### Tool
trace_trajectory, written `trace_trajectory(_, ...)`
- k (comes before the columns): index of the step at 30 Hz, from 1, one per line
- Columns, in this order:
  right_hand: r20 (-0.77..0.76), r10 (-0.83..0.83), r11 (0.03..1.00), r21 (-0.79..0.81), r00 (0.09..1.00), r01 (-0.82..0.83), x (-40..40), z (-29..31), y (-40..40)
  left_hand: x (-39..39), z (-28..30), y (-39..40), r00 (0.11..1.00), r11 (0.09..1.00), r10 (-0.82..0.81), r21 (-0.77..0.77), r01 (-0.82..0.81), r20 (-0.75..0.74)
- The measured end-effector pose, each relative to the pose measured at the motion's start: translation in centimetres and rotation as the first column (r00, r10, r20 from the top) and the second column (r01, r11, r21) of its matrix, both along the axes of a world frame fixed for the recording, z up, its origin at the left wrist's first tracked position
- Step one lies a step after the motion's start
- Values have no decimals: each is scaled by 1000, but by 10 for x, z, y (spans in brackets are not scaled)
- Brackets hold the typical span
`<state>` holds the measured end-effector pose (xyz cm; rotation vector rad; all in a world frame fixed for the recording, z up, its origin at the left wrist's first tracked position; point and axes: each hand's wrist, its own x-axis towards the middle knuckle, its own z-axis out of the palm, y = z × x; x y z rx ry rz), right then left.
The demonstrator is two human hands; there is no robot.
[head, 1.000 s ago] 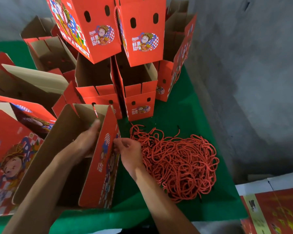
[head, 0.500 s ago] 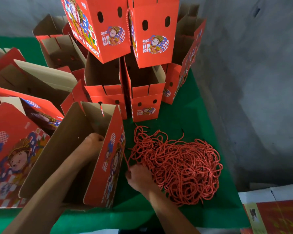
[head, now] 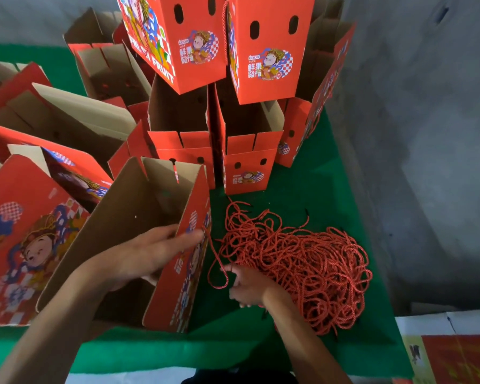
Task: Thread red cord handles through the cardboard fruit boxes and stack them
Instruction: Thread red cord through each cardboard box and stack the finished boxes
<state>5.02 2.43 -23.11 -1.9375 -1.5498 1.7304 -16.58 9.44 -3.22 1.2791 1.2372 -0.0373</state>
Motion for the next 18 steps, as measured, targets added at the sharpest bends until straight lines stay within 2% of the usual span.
trace_trajectory(2, -18, -189, 969, 156, 982, 190, -4, -8, 10, -11, -9, -2, 999, 997, -53, -61, 53, 15)
trace_trajectory(3, -47, -285, 941, 176, 957, 289, -9, -11, 18, -16, -14, -3, 998, 996, -56, -63, 56, 6)
trace_trajectory(5, -44, -369, 914, 165, 929, 371, -23, -17, 35, -24, -24, -3, 1000, 997, -10, -81, 8, -25)
trace_trajectory(7, 127, -325, 932, 214, 937, 294, -36, -24, 50, -26, -28, -5, 998, 992, 59, -105, -62, -37)
trace_trajectory(9, 336, -315, 931, 291, 888, 221, -46, -28, 58, -26, -31, -7, 993, 987, 109, -111, -114, -50)
trace_trajectory(10, 379, -322, 923, 330, 867, 198, -50, -32, 60, -26, -33, -7, 991, 986, 126, -105, -130, -46)
trace_trajectory(15, 294, -356, 895, 382, 887, 232, -54, -40, 67, -30, -35, -4, 984, 982, 173, -89, -169, 34)
trace_trajectory(18, 125, -427, 858, 369, 896, 358, -50, -37, 67, -33, -36, -1, 975, 975, 201, -113, -190, 95)
